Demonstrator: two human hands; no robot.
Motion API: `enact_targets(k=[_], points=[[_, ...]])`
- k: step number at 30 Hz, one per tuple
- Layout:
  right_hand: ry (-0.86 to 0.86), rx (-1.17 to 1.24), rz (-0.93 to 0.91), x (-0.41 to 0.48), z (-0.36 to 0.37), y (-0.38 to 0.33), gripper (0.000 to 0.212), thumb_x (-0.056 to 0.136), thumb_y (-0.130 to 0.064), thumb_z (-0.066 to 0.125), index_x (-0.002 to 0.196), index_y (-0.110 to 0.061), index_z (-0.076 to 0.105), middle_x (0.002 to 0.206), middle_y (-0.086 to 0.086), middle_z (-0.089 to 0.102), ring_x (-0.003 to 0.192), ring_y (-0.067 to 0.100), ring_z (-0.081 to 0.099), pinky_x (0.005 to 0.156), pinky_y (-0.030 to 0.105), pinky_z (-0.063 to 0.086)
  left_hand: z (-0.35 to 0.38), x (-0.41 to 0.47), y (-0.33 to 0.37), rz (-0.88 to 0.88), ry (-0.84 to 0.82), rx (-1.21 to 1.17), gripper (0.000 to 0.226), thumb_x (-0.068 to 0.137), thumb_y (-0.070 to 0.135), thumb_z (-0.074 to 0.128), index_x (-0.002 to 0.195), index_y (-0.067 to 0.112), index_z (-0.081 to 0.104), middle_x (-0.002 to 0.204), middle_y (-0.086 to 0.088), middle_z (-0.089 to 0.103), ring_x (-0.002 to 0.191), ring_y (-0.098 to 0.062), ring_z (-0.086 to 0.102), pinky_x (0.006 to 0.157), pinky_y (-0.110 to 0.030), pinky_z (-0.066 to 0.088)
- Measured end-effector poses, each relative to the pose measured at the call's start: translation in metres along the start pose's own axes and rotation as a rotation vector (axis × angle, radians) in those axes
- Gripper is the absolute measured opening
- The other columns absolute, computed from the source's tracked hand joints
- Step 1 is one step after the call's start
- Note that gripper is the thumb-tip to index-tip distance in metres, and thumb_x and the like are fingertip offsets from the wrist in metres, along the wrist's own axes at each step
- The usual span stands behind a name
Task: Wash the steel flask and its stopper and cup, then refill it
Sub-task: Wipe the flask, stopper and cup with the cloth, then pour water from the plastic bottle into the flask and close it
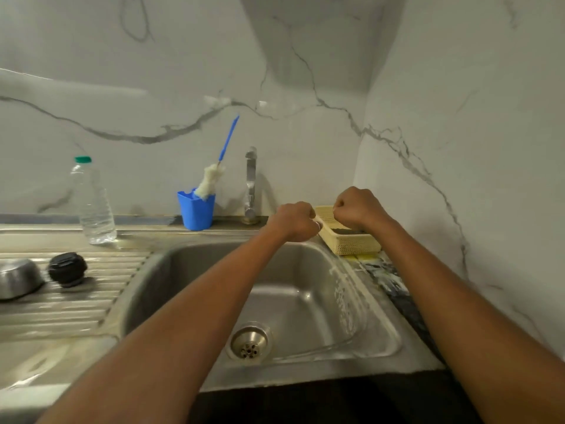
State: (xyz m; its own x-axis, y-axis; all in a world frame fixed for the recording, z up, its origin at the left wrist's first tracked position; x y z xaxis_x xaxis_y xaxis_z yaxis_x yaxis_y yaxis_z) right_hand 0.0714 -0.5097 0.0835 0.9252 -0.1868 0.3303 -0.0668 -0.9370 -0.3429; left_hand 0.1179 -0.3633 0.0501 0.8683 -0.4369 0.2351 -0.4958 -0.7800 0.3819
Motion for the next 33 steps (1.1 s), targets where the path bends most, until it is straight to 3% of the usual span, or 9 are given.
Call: enact_targets(k=[3, 6, 8, 13, 18, 22, 25, 27, 33], points=[[-0.043, 0.038, -0.035, -0.031, 0.004, -0.033, 0.022, 0.085, -0.009, 0.056, 0.063, -0.009, 0.060, 0.069, 0.008, 0.061, 0.071, 0.028, 0.060, 0.053, 0.031, 0.043, -0.017, -0.044, -0.018, -0.045, 0.035, -0.020, 0.028, 0.094, 0.038, 0.060, 0.109, 0.015, 0.067, 0.121, -0.009, 0.068, 0.117, -0.032, 0.061, 0.099, -0.043, 0.049], [-0.082, 0.111, -0.066, -0.056, 0.012, -0.061, 0.019, 0.090, -0.015, 0.061, 0.083, -0.007, 0.077, 0.089, 0.011, 0.075, 0.087, 0.029, 0.068, 0.077, 0.038, 0.057, -0.035, -0.089, -0.034, -0.098, 0.055, -0.068, 0.031, 0.095, 0.032, 0.061, 0.119, 0.013, 0.066, 0.126, -0.010, 0.066, 0.121, -0.031, 0.058, 0.101, -0.039, 0.047], [-0.101, 0.157, -0.094, -0.075, 0.017, -0.083, 0.019, 0.090, -0.019, 0.064, 0.088, -0.009, 0.080, 0.098, 0.010, 0.077, 0.095, 0.029, 0.069, 0.087, 0.041, 0.057, -0.047, -0.118, -0.043, -0.125, 0.068, -0.071, 0.036, 0.096, 0.032, 0.060, 0.127, 0.014, 0.065, 0.129, -0.009, 0.065, 0.123, -0.029, 0.058, 0.101, -0.036, 0.045], [-0.157, 0.229, -0.172, -0.112, 0.022, -0.144, 0.020, 0.091, -0.017, 0.063, 0.097, -0.012, 0.081, 0.104, 0.006, 0.077, 0.100, 0.023, 0.068, 0.081, 0.027, 0.048, -0.070, -0.166, -0.070, -0.184, 0.113, -0.099, 0.028, 0.094, 0.033, 0.059, 0.114, 0.019, 0.071, 0.112, -0.006, 0.071, 0.109, -0.027, 0.063, 0.091, -0.036, 0.050], [-0.188, 0.263, -0.255, -0.124, 0.035, -0.202, 0.020, 0.089, -0.014, 0.061, 0.094, -0.005, 0.079, 0.096, 0.011, 0.076, 0.096, 0.027, 0.069, 0.078, 0.031, 0.051, -0.098, -0.193, -0.103, -0.238, 0.160, -0.076, 0.024, 0.094, 0.026, 0.056, 0.105, 0.014, 0.073, 0.105, -0.008, 0.071, 0.098, -0.025, 0.063, 0.075, -0.028, 0.039], [-0.220, 0.283, -0.308, -0.121, 0.053, -0.242, 0.021, 0.093, -0.015, 0.059, 0.080, -0.007, 0.074, 0.085, 0.011, 0.070, 0.084, 0.027, 0.063, 0.057, 0.025, 0.039, -0.120, -0.203, -0.144, -0.324, 0.217, -0.090, 0.033, 0.094, 0.024, 0.057, 0.123, 0.014, 0.070, 0.120, -0.008, 0.070, 0.114, -0.029, 0.064, 0.082, -0.030, 0.043], [-0.255, 0.315, -0.321, -0.112, 0.073, -0.268, 0.023, 0.095, -0.015, 0.055, 0.090, -0.002, 0.073, 0.088, 0.014, 0.070, 0.084, 0.025, 0.061, 0.061, 0.029, 0.039, -0.136, -0.206, -0.174, -0.380, 0.278, -0.110, 0.034, 0.094, 0.018, 0.056, 0.125, 0.012, 0.068, 0.126, -0.009, 0.068, 0.119, -0.030, 0.062, 0.094, -0.034, 0.048], [-0.258, 0.336, -0.333, -0.099, 0.090, -0.287, 0.024, 0.094, -0.016, 0.054, 0.085, -0.001, 0.070, 0.081, 0.016, 0.066, 0.082, 0.025, 0.060, 0.065, 0.033, 0.043, -0.146, -0.202, -0.198, -0.413, 0.331, -0.121, 0.036, 0.094, 0.018, 0.058, 0.128, 0.013, 0.067, 0.130, -0.009, 0.067, 0.122, -0.029, 0.060, 0.100, -0.034, 0.046], [-0.295, 0.389, -0.335, -0.055, 0.140, -0.338, 0.023, 0.093, -0.016, 0.055, 0.070, -0.012, 0.051, 0.067, 0.004, 0.049, 0.064, 0.020, 0.045, 0.059, 0.033, 0.034, -0.177, -0.180, -0.260, -0.473, 0.501, -0.125, 0.034, 0.096, 0.023, 0.059, 0.128, 0.015, 0.066, 0.128, -0.008, 0.067, 0.118, -0.029, 0.059, 0.095, -0.034, 0.044]])
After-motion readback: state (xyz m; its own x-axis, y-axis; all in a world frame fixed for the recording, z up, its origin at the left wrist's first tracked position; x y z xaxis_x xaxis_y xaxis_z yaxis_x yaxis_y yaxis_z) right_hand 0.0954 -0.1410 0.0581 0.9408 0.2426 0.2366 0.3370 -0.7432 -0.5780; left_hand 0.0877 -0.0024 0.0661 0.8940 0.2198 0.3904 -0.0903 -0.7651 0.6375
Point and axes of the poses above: each hand's wrist, its own x-axis towards the middle knuckle, its own z-axis out of the palm, y = z × x, the point moved 1 cm from there along x, towards the middle knuckle
